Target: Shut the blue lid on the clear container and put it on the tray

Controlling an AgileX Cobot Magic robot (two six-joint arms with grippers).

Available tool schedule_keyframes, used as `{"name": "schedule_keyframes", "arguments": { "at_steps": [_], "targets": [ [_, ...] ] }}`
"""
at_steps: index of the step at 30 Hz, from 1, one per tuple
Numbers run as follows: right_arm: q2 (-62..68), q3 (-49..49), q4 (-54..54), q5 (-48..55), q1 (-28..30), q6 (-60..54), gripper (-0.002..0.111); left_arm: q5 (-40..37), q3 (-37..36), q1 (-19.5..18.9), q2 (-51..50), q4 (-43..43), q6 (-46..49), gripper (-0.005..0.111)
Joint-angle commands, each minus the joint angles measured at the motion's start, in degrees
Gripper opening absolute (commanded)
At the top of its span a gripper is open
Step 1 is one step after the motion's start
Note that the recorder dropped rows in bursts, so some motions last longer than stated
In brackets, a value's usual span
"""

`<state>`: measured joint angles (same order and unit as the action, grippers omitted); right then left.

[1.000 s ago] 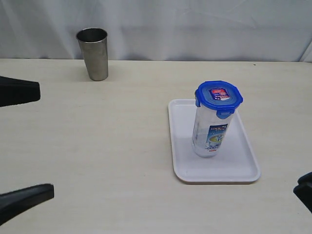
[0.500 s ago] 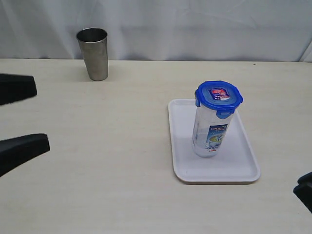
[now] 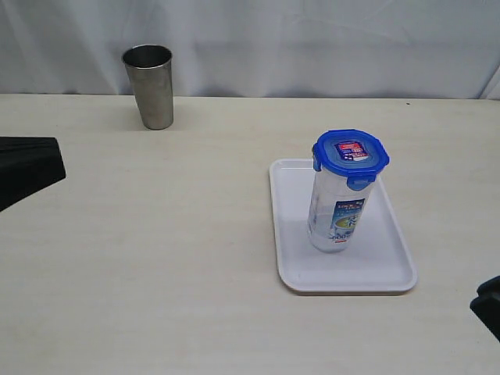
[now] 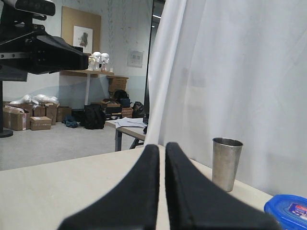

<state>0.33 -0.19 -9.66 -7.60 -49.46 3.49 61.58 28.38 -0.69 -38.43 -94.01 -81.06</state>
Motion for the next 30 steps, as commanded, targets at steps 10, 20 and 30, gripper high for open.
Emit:
{"name": "schedule_keyframes", "arguments": {
  "at_steps": [10, 20, 30],
  "targets": [
    [-0.33, 0.19, 0.04, 0.19, 0.03, -0.49, 0.005, 2.86, -0.22, -0.3, 0.23, 23.15, -5.36, 0.0],
    [-0.33, 0.19, 0.04, 0.19, 0.03, -0.49, 0.005, -2.79, -0.22, -0.3, 0.23, 65.58, -5.47, 0.0],
    [-0.33, 0.19, 0.04, 0.19, 0.03, -0.49, 0.005, -3.64, -0.22, -0.19, 0.38, 78.32, 21.59, 0.0]
  ]
}}
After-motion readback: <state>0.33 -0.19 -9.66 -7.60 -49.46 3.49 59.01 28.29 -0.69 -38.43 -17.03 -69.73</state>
